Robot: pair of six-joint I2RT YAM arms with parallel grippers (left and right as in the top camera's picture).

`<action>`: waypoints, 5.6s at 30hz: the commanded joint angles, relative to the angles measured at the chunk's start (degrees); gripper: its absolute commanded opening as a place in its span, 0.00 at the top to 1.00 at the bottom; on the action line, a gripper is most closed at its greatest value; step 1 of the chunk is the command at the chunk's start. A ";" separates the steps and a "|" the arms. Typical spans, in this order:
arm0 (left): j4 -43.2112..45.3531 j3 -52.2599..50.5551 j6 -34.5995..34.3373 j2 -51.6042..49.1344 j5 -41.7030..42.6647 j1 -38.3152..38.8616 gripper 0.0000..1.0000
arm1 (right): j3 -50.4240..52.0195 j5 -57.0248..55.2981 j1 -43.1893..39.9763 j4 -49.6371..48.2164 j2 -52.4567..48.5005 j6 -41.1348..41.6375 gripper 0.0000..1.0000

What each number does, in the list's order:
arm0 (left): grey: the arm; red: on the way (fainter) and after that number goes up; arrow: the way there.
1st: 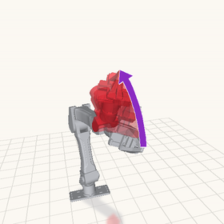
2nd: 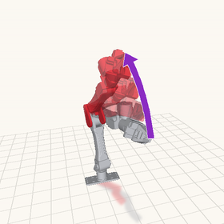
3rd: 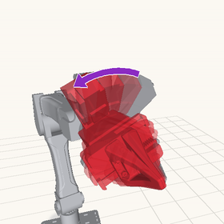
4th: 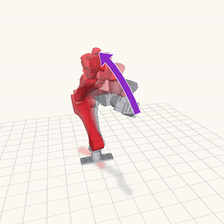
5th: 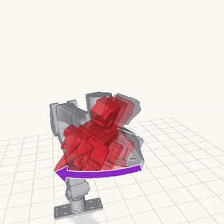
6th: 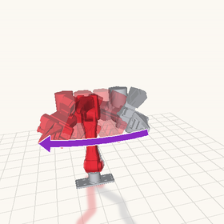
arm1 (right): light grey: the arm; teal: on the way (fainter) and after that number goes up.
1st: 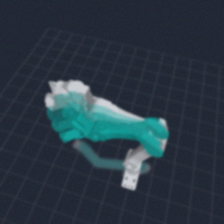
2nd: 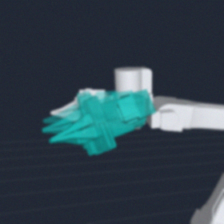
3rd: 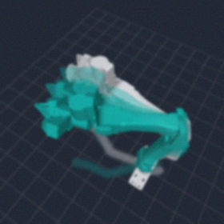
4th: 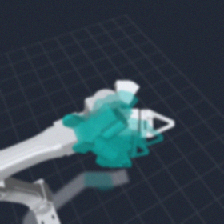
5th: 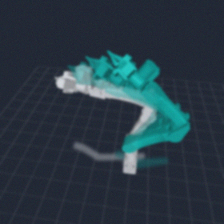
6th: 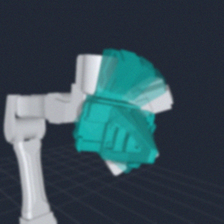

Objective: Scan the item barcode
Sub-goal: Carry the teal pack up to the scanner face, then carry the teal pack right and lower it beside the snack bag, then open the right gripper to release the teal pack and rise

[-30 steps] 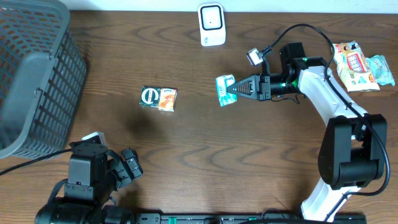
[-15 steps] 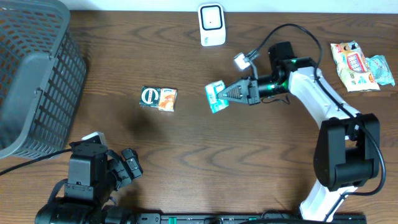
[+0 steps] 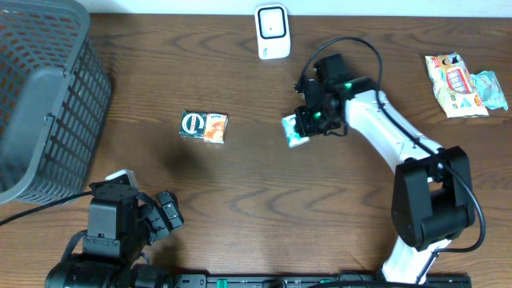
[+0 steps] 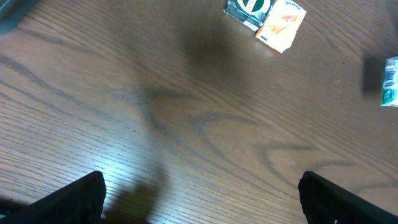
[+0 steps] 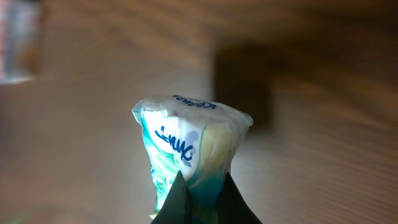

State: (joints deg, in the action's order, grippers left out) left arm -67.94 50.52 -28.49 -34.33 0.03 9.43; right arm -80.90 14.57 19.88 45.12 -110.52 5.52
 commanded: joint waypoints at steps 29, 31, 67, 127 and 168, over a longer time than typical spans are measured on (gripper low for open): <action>-0.15 -0.07 0.11 0.22 -0.52 -0.13 0.02 | -48.81 -41.79 6.36 -26.01 -28.55 -44.39 0.99; -0.13 -0.07 0.11 0.22 -0.52 -0.13 0.03 | -48.74 -37.70 7.10 -26.99 -28.96 -49.86 0.99; -0.13 -0.07 0.11 0.22 -0.52 -0.13 0.02 | -48.76 -54.18 5.14 -32.11 -31.80 -60.65 0.99; -0.13 -0.07 0.11 0.22 -0.52 -0.13 0.02 | -39.91 -16.39 -25.46 9.46 -26.16 -10.27 0.99; -0.13 -0.07 0.11 0.22 -0.52 -0.13 0.02 | -37.99 16.04 -25.07 9.05 -13.88 -10.27 0.28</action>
State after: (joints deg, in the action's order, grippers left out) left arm -67.92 50.52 -28.49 -34.33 0.03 9.43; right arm -118.02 11.77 -7.66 54.39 -128.09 -4.56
